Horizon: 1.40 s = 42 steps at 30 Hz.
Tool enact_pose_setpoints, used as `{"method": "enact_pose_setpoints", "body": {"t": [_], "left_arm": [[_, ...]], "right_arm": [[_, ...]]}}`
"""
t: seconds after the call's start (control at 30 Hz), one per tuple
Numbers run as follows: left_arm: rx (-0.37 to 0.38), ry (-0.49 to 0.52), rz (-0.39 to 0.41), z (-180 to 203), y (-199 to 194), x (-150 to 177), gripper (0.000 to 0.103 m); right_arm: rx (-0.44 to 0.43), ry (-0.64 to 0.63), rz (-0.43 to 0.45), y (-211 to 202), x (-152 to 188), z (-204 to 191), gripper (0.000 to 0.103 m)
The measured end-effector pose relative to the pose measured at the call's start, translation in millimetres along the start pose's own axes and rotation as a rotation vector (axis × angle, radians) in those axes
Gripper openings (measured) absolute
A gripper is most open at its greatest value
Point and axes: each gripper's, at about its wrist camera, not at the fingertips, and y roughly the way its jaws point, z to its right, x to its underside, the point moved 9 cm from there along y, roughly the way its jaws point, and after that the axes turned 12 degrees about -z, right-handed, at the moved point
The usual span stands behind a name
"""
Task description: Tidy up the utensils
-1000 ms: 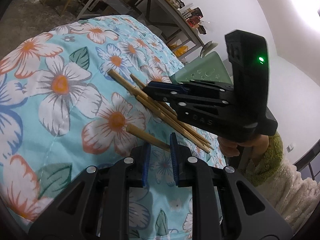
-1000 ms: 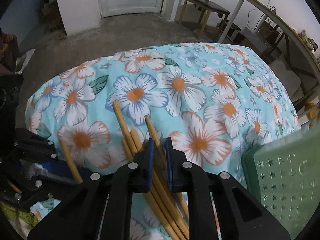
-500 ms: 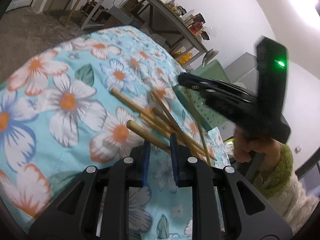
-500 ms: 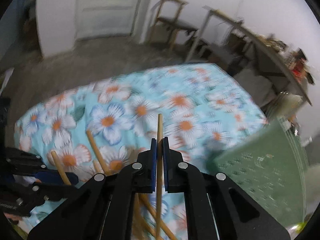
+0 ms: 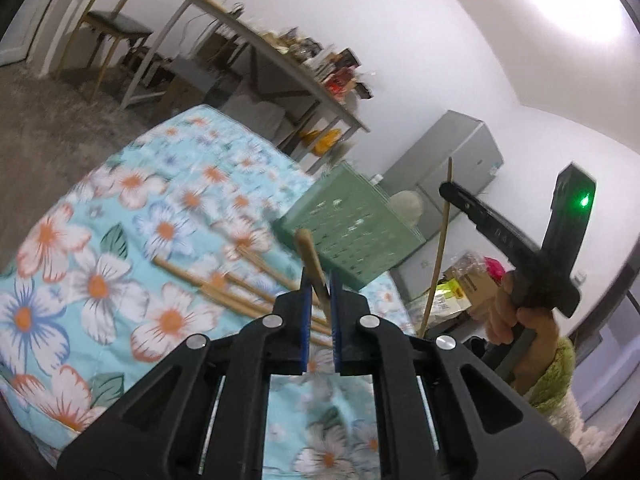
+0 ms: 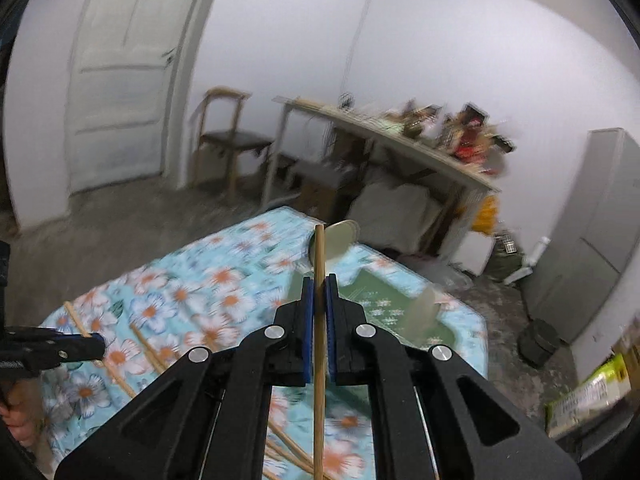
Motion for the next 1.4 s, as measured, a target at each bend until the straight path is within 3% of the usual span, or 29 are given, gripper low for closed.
{"method": "enact_pose_setpoints", "body": {"t": [0.13,0.43,0.83,1.1,1.4], "left_arm": [[0.034,0.073,0.025,31,-18,-15,0.004],[0.102,0.153,0.093,72,-56,-49,0.004],[0.081,0.272,0.247,114,-62,-129,0.004],[0.009,0.418,0.257,155,-11,-160,0.004],[-0.113,0.478,0.129,149,75,-161,0.004]], "right_arm": [[0.045,0.085,0.061,-27,3,28,0.006],[0.046,0.281,0.14,-62,29,72,0.006],[-0.063,0.433,0.274,-83,44,97,0.006],[-0.127,0.472,0.348,-94,43,104,0.006],[-0.136,0.479,0.327,-77,46,106,0.006]]}}
